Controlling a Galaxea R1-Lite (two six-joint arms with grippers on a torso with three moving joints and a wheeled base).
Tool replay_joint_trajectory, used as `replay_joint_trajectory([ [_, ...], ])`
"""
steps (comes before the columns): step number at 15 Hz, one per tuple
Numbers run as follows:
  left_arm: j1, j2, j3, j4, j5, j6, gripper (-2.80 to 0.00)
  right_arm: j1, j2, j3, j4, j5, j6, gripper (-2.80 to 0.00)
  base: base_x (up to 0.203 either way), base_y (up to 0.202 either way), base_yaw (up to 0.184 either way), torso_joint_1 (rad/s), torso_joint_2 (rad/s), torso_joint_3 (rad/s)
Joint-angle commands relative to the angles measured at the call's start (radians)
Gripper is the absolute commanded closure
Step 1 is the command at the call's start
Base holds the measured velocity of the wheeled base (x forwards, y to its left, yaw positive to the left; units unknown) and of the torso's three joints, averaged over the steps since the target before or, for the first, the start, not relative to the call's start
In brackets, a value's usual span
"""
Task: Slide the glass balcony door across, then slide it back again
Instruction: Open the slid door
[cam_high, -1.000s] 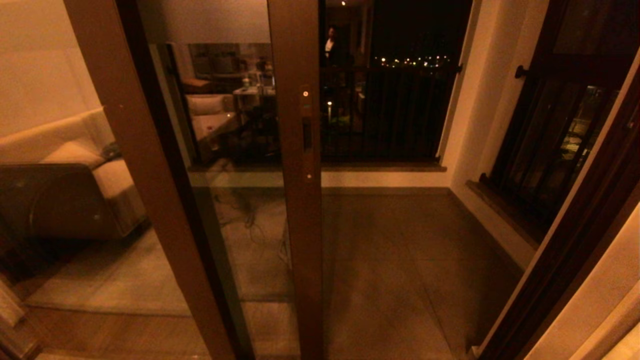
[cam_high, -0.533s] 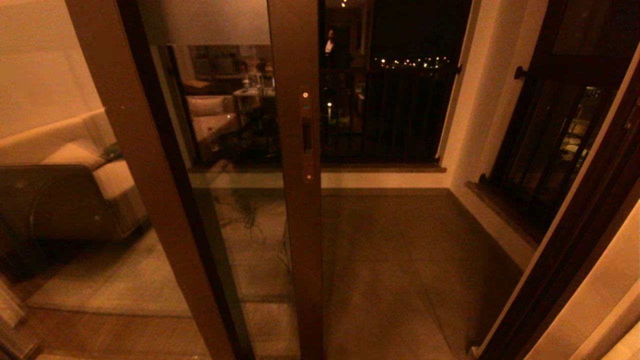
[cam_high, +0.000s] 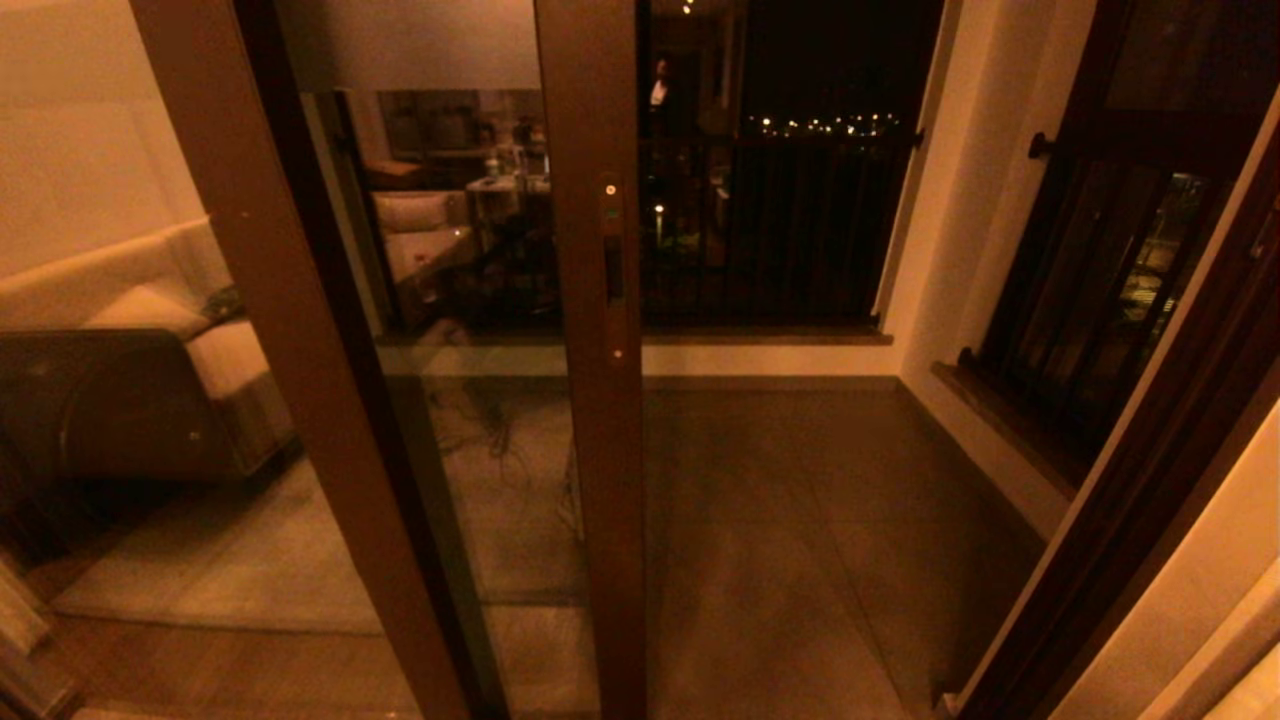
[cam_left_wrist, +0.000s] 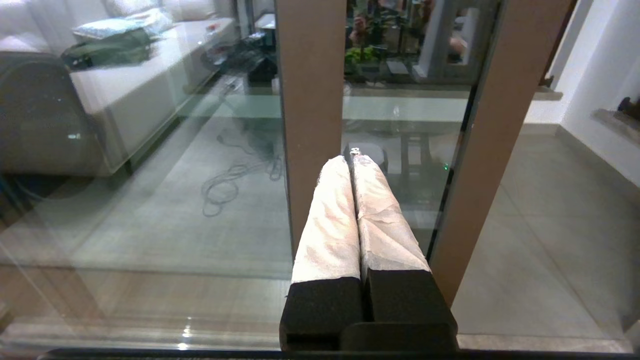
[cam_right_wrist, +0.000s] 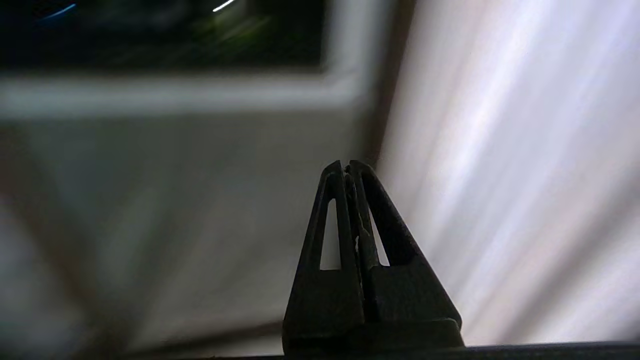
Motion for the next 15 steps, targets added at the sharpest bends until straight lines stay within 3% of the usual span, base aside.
replay_joint_trajectory([
  [1,0.001,0.001,0.034,-0.001,0.000,0.000,0.00,0.000,-0.016,0.130,-0.013,0.133,0.011,0.00,0.000,0.000,0.000,0.000,0.00,0.000],
  [3,0.000,0.001,0.034,-0.001,0.000,0.000,0.00,0.000,-0.015,0.311,-0.146,0.168,0.005,0.00,0.000,0.000,0.000,0.000,0.00,0.000],
  [6,0.000,0.001,0.034,-0.001,0.000,0.000,0.00,0.001,-0.015,0.562,-0.569,0.165,0.002,0.00,0.000,0.000,0.000,0.000,0.00,0.000],
  [12,0.000,0.001,0.034,-0.001,0.000,0.000,0.00,0.001,-0.015,0.569,-0.548,0.181,0.008,0.00,0.000,0.000,0.000,0.000,0.00,0.000],
  [15,0.001,0.001,0.035,-0.001,-0.005,0.034,0.00,0.001,-0.015,0.568,-0.550,0.178,0.030,0.00,0.000,0.000,0.000,0.000,0.00,0.000],
])
